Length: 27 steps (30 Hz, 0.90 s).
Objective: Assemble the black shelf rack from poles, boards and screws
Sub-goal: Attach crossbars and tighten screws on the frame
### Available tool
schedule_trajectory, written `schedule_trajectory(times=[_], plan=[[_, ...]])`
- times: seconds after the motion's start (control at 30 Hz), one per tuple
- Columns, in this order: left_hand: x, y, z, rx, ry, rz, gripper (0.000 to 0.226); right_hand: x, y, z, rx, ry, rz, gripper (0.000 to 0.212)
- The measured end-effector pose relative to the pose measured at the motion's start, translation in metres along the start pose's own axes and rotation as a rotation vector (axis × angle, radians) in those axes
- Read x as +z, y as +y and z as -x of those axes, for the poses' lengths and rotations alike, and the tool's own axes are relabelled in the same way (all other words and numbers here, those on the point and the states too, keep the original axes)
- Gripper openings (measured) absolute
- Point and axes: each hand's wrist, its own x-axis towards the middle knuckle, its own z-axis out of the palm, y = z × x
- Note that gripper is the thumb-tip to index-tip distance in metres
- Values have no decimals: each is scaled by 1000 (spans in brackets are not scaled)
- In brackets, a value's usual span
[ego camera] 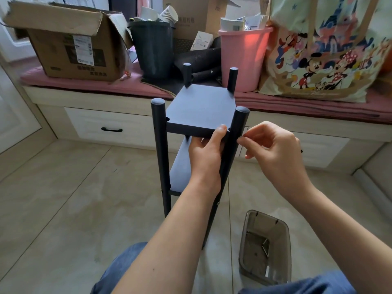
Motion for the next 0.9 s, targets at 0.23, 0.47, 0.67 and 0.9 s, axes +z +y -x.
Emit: schedule_trajectory(times=[0.23, 0.47, 0.67, 0.9], plan=[[-2, 4, -1, -1, 22, -15, 32, 1, -1, 3, -3, -23, 7, 11], [-2, 5, -1, -12, 2, -12, 30, -4, -1, 3, -68, -68, 85, 9], [-4, 4, -2, -22, -36, -61, 31, -4, 1, -1, 23, -71, -40, 5], [-3, 2, -1, -18, -40, -66, 31, -2, 0, -2, 285, -72, -423, 2]])
